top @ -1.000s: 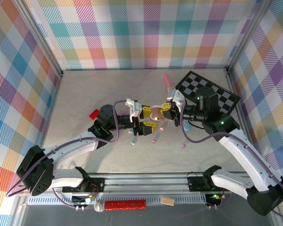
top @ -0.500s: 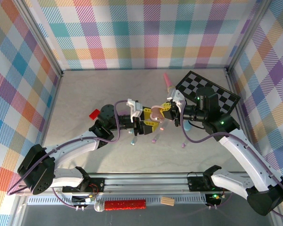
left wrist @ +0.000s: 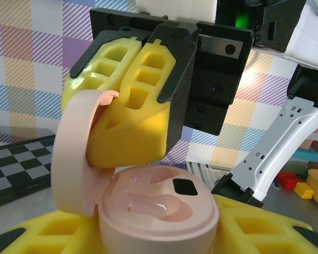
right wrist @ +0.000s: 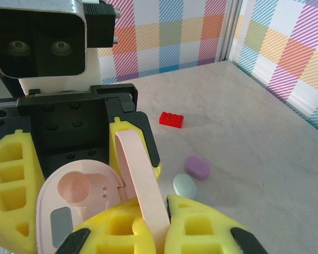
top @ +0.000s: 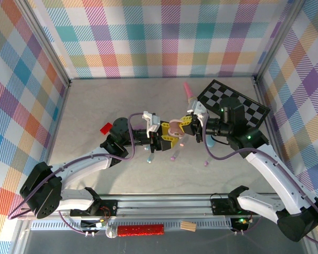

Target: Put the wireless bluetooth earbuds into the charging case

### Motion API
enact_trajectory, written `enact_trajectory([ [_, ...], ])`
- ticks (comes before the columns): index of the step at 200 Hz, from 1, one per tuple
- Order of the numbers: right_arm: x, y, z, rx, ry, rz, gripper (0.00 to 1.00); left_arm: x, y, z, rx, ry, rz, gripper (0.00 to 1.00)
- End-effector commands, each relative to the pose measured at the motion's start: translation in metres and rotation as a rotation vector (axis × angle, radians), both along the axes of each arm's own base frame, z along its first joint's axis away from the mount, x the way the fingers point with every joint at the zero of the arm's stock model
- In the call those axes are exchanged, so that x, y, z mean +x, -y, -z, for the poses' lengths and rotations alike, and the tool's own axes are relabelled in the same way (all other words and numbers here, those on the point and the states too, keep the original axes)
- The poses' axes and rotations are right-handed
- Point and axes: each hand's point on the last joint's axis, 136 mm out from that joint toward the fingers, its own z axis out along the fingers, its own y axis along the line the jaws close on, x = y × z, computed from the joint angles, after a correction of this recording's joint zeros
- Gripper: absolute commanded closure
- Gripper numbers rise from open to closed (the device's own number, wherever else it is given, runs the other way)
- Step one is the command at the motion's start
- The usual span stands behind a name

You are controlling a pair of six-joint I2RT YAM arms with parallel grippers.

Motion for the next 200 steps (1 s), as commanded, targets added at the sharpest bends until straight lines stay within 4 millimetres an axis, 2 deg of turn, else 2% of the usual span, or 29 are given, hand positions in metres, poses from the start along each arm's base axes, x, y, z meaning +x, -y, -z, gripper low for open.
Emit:
enact_trajectory([
  [1, -0.010, -0.005, -0.002, 0.014, -0.010, -0.056, 1.00, -0.005, 0.002, -0.022, -0.051, 0.054, 0.022, 0.56],
  [33, -0.011, -0.006, -0.003, 0.016, -0.010, -0.061, 1.00, -0.005, 0.003, -0.023, -0.059, 0.055, 0.030, 0.56],
  [66, -0.010, -0.004, -0.005, 0.017, -0.007, -0.047, 1.00, -0.005, 0.003, -0.022, -0.060, 0.056, 0.029, 0.62],
  [74, -0.009, -0.003, -0.005, 0.019, -0.006, -0.036, 0.94, -0.004, 0.003, -0.022, -0.059, 0.057, 0.027, 0.62],
  [85, -0.006, -0.002, -0.008, 0.026, -0.005, -0.012, 0.77, -0.004, 0.003, -0.021, -0.060, 0.059, 0.023, 0.63],
  [98, -0.005, 0.000, -0.012, 0.040, -0.008, 0.010, 0.68, -0.004, 0.002, -0.019, -0.061, 0.060, 0.019, 0.63],
  [119, -0.004, 0.004, -0.021, 0.067, -0.021, 0.044, 0.41, -0.002, 0.001, -0.015, -0.063, 0.058, 0.003, 0.63],
  [137, -0.004, 0.008, -0.028, 0.095, -0.023, 0.074, 0.27, -0.001, 0.000, -0.013, -0.062, 0.055, -0.009, 0.63],
  [150, -0.005, 0.013, -0.034, 0.120, -0.022, 0.097, 0.21, 0.001, -0.002, -0.010, -0.063, 0.055, -0.025, 0.63],
  [164, -0.005, 0.020, -0.041, 0.154, -0.022, 0.127, 0.19, 0.003, -0.005, -0.007, -0.062, 0.049, -0.038, 0.63],
  [200, -0.004, 0.052, -0.055, 0.312, -0.068, 0.221, 0.12, 0.008, -0.016, -0.003, -0.065, 0.049, -0.072, 0.63],
])
